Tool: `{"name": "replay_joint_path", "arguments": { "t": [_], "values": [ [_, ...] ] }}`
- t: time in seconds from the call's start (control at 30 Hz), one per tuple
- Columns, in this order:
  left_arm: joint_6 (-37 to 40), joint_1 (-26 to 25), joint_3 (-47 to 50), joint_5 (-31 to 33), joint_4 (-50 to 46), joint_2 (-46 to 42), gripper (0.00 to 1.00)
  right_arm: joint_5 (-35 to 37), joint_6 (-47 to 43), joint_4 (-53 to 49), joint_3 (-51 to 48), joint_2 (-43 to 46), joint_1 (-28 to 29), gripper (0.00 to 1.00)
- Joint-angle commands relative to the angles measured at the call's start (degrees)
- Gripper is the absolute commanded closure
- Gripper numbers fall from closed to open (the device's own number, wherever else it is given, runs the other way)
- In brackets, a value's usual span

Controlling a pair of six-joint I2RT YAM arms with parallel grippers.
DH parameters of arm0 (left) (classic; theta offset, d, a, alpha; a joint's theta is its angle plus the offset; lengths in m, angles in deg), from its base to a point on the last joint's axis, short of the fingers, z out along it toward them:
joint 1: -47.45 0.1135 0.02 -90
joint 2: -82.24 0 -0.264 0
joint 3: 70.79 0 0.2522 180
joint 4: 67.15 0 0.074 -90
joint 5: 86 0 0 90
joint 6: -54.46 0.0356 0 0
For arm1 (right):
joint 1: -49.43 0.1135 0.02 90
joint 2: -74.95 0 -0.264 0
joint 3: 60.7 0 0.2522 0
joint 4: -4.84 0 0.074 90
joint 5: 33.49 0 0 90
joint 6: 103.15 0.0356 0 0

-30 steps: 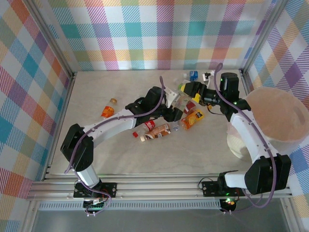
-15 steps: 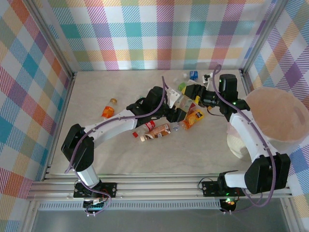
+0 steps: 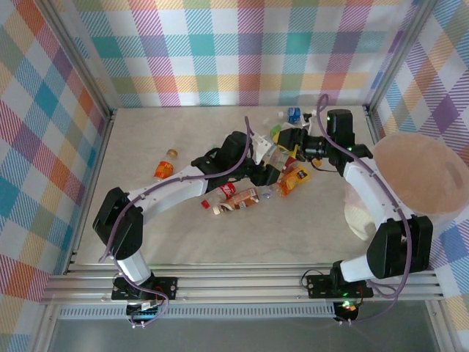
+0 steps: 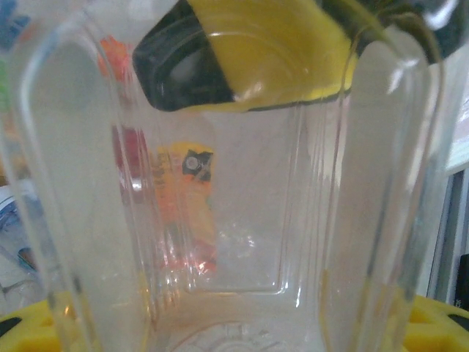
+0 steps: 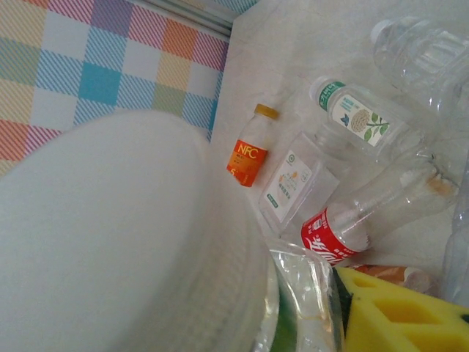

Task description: Put the plastic bottles in the bin

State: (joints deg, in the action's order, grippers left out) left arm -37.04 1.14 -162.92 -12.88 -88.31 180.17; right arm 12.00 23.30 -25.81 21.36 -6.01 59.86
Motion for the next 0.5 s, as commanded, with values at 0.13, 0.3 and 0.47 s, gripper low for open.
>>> {"name": "replay_joint_path", "arguments": {
  "t": [0.13,0.3,0.47],
  "values": [
    [1.7,-0.5,-4.7,-3.4,2.1,-0.8,0.27,5.1,-3.7,-2.7,3.2,2.9,0.5,0.62],
    [0.8,-0.4,-2.8,-3.0,2.5,-3.0,0.0,11.2,-3.9,-0.8,3.8,4.2,0.3,0.66],
    [-1.6,0.4,2.7,-2.8,7.0,-7.4,0.0,19.6,-10.4,-5.0,8.9,6.9,-1.4,0.66]
  ]
}}
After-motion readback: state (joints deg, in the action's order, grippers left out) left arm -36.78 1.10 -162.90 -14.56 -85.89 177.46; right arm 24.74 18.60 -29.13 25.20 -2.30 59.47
